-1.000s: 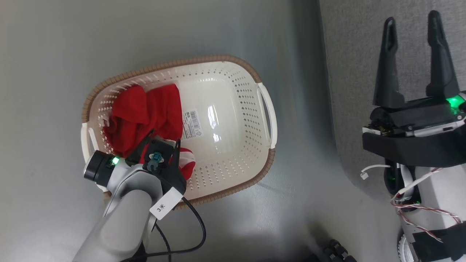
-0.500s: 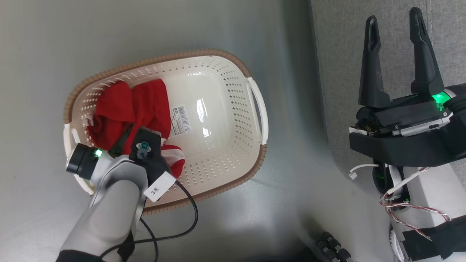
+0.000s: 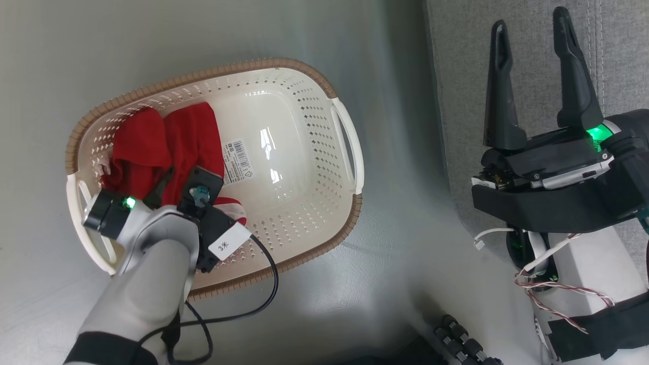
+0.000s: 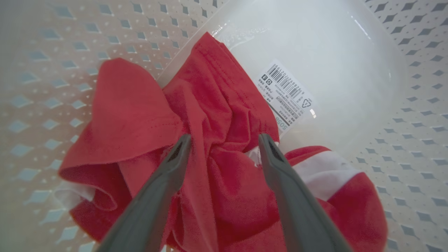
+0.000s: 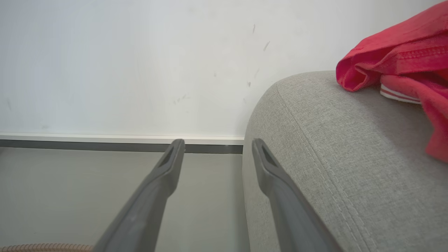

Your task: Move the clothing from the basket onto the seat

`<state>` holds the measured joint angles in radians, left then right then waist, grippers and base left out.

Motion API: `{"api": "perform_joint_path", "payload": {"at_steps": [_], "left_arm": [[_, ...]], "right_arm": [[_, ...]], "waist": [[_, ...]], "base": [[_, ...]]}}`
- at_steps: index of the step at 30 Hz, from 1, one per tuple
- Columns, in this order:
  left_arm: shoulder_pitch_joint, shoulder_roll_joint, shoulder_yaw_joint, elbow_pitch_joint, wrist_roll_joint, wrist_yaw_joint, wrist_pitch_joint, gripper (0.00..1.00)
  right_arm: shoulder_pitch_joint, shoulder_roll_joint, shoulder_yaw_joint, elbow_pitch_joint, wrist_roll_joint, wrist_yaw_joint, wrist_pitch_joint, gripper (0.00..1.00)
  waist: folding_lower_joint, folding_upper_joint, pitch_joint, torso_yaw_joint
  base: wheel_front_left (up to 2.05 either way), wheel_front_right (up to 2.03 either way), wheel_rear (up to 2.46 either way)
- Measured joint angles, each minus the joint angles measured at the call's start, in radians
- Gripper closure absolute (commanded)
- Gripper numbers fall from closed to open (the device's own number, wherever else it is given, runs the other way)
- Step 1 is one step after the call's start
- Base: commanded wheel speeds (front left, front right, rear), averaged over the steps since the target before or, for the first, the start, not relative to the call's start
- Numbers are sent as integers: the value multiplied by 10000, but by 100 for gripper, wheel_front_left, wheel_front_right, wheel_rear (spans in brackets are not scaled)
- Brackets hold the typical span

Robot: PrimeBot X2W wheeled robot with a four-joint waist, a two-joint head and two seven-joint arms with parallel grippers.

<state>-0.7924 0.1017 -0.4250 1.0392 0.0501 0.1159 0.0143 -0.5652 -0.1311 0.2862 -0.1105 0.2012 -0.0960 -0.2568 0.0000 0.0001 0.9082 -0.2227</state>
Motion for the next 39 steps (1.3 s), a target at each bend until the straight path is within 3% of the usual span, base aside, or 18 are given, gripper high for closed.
{"api": "perform_joint_path", "payload": {"at_steps": [13,14,15,16,17,18,27,34,39], "left_arm": [[-662,52,-56,748,612,75,631,0],[-686,38,-36,805,688,75,704,4],[-700,31,-12,851,706,75,738,19],[-713,31,4,884,721,75,800,57],[-726,35,6,903,750,75,815,68],[-753,33,6,920,765,75,815,100],[-810,-245,100,978,748,75,495,100],[-738,-535,35,518,487,67,-663,100],[-398,-571,15,142,69,-222,-1513,100]], "right_arm": [[-142,192,217,38,-59,167,0,0],[-156,192,215,38,-84,169,0,0],[-162,194,215,40,-84,169,0,0],[-163,199,215,42,-84,171,0,0],[-164,201,215,42,-84,182,0,0],[-165,209,217,44,-84,184,0,0],[-170,255,121,343,-84,255,0,0],[-167,297,44,846,-86,349,0,0],[-126,282,-125,1193,-96,399,0,0]], "waist": [[0,-2,193,-193],[0,-1,209,-212],[0,-1,221,-227],[0,-1,231,-241],[0,-2,240,-253],[0,-2,248,-264],[0,-1,61,-247],[0,-1,-467,-85],[0,-1,-996,71]], "base": [[0,0,0],[0,0,0],[0,0,0],[0,0,0],[0,0,0],[0,0,0],[0,0,0],[0,0,0],[0,0,0]]}}
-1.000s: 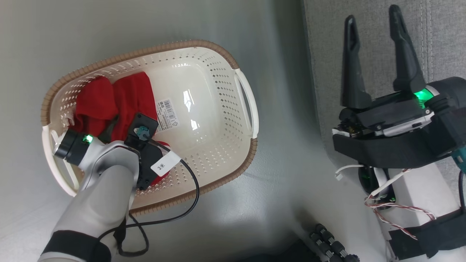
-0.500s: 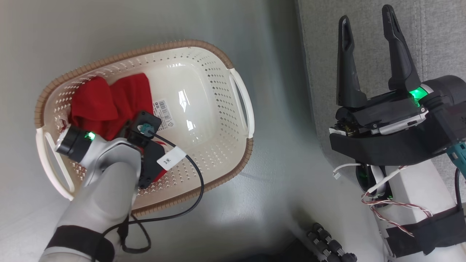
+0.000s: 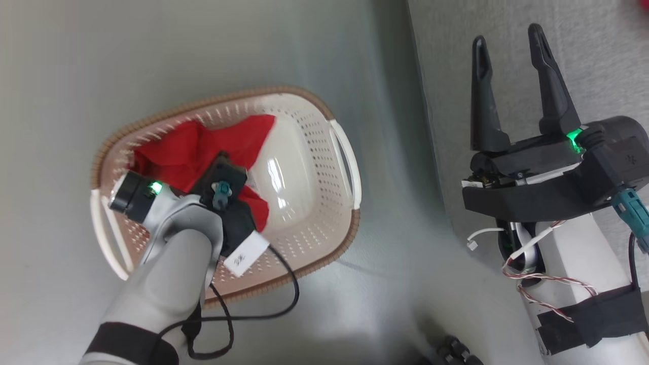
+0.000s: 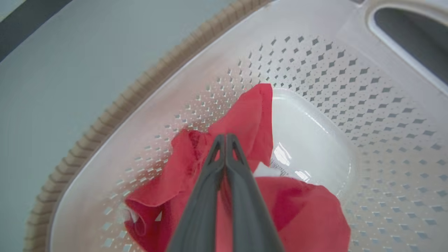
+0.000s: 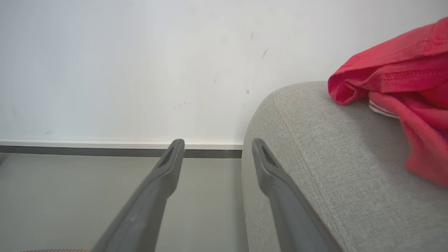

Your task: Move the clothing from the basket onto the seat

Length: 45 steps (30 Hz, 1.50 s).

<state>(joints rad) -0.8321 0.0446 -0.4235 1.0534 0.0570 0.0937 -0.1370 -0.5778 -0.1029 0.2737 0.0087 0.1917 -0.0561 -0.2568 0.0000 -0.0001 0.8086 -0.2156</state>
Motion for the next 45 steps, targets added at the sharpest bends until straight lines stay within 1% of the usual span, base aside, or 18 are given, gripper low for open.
{"api": "perform_joint_path", "payload": {"at_steps": [5,11,15,20,26,27,28,29,30,31,33,34,38,45], "left_arm": [[309,-21,33,-435,-508,-397,-825,100],[1062,-21,-364,-1530,-1501,-765,-1024,100],[1541,-12,-662,-2259,-2094,-857,-1060,100],[2154,-12,-988,-3120,-2742,-865,-1120,100],[2910,-12,-1147,-4015,-3561,-855,-1126,100],[3009,-10,-1166,-4167,-3724,-851,-1126,97],[3093,-8,-1216,-4280,-3779,-849,-1126,80],[3165,-4,-1287,-4370,-3808,-849,-1126,65],[3259,-8,-1325,-4491,-3824,-849,-1126,53],[3347,-10,-1363,-4577,-3852,-849,-1126,51],[3558,-4,-1406,-4813,-4103,-826,-1126,10],[3682,-4,-1421,-4920,-4196,-794,-1126,0],[4147,-6,-1396,-5221,-4351,-669,-1126,0],[5112,2,-1110,-5831,-4713,-466,-1127,0]], "right_arm": [[267,-123,-176,263,-2,61,0,0],[623,-267,-353,533,-2,125,0,0],[977,-360,-497,673,-2,134,0,0],[1400,-428,-669,840,0,136,2,0],[1780,-428,-729,1012,0,186,2,0],[1831,-420,-727,1035,2,211,2,0],[1875,-412,-723,1064,2,211,2,0],[1918,-407,-721,1087,2,211,2,0],[1984,-401,-721,1106,2,213,2,0],[2054,-391,-711,1156,2,215,2,0],[2214,-380,-708,1225,2,224,2,0],[2307,-376,-706,1252,2,226,2,0],[2735,-380,-719,1325,2,297,2,0],[3560,-399,-754,1409,2,297,2,0]], "waist": [[0,0,-629,204],[0,0,-1449,510],[-1,0,-2016,721],[-1,-1,-2746,984],[-2,-1,-3647,1250],[-2,-1,-3798,1285],[-2,-1,-3953,1319],[-2,-1,-4104,1349],[-2,-1,-4255,1375],[-2,-1,-4411,1400],[-2,-1,-4714,1439],[-1,-1,-4869,1456],[-1,0,-5477,1509],[-1,0,-6544,1579]], "base": [[0,0,0],[0,0,0],[0,0,0],[0,0,0],[0,0,0],[0,0,0],[0,0,0],[0,0,0],[0,0,0],[0,0,0],[0,0,0],[0,0,0],[0,0,0],[0,0,0]]}}
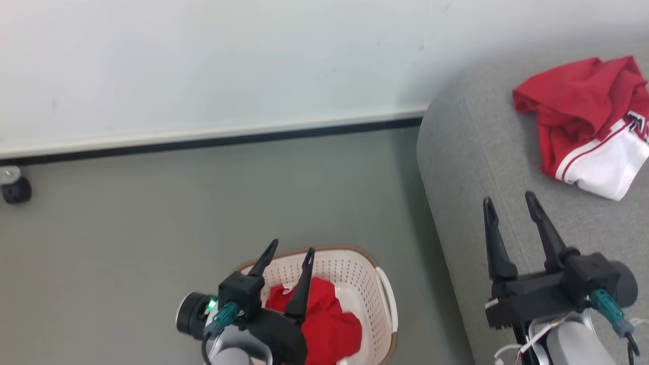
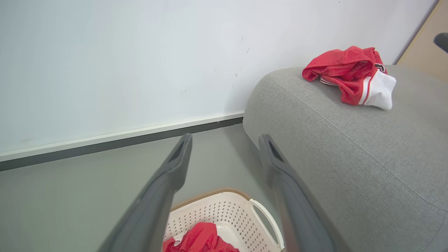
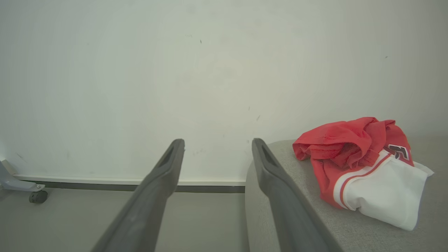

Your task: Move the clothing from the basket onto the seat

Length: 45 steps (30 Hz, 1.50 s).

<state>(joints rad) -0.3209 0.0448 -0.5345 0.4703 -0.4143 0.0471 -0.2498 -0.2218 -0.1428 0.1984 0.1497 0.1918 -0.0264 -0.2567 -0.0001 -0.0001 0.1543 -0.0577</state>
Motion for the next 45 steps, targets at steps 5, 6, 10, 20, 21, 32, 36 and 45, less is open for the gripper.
{"api": "perform_joint_path", "payload": {"at_steps": [5,6,10,20,21,32,36,45], "left_arm": [[761,40,497,-470,-171,207,0,0],[943,90,598,-589,-176,251,0,0],[1675,380,1032,-1058,-242,426,0,0],[2588,848,2071,-2232,-276,606,0,0],[2674,886,2174,-2353,-276,650,0,0],[3860,1129,3116,-3168,-157,759,0,0],[4017,1101,3292,-3344,-100,759,0,0],[4116,970,3547,-3680,115,761,0,0]], "right_arm": [[739,-58,-40,-40,0,0,0,0],[908,-59,-38,-96,0,0,0,0],[1410,-82,-38,-290,0,-2,0,0],[1991,-167,-29,-721,-2,-2,0,0],[2019,-176,-29,-732,-2,-2,0,0],[2260,-215,-48,-821,0,-2,2,0],[2315,-221,-65,-828,0,-12,0,0],[2314,-222,-88,-826,13,-13,0,0]], "waist": [[0,-1,-755,58],[-1,-1,-898,71],[-1,-1,-1413,129],[0,1,-2007,296],[1,1,-2026,313],[1,0,-2048,392],[2,1,-2004,415],[2,1,-1898,440]], "base": [[0,0,0],[0,0,0],[0,0,0],[0,0,0],[0,0,0],[0,0,0],[0,0,0],[0,0,0]]}}
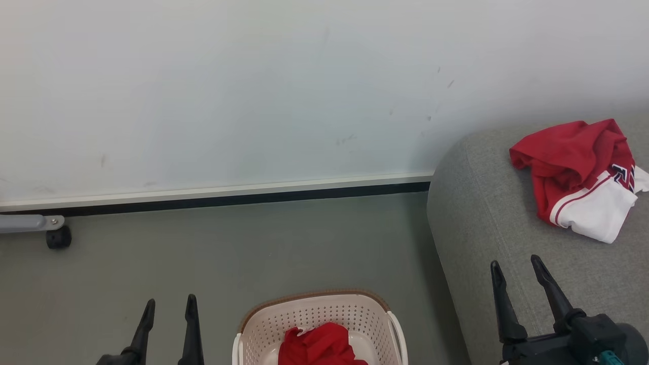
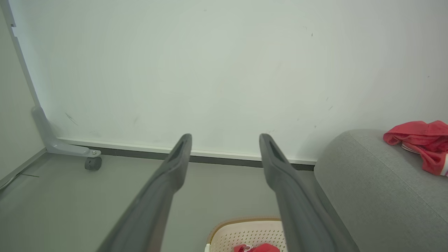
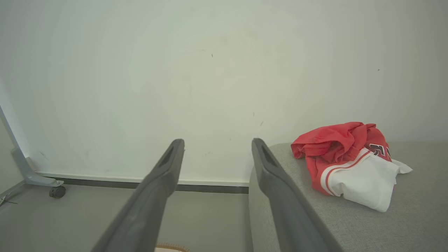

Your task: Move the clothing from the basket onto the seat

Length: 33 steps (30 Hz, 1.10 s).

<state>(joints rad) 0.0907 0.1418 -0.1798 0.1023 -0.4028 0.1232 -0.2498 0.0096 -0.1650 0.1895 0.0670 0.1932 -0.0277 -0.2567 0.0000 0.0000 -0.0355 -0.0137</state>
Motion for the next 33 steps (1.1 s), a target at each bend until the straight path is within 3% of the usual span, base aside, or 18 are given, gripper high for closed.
{"api": "perform_joint_path", "payload": {"at_steps": [20,27,33], "left_arm": [[127,-159,-15,-523,493,2,2,0],[-886,-242,-721,-268,978,-27,224,0],[-1961,-399,-1553,654,1388,-301,568,0]], "right_arm": [[-325,-17,-127,-316,17,-6,0,0],[-841,-128,-301,-359,17,-75,0,0],[-1360,-336,-470,-483,12,-75,0,0]], "waist": [[0,0,872,-39],[1,1,1735,-43],[2,1,2572,-48]], "base": [[0,0,0],[0,0,0],[0,0,0]]}}
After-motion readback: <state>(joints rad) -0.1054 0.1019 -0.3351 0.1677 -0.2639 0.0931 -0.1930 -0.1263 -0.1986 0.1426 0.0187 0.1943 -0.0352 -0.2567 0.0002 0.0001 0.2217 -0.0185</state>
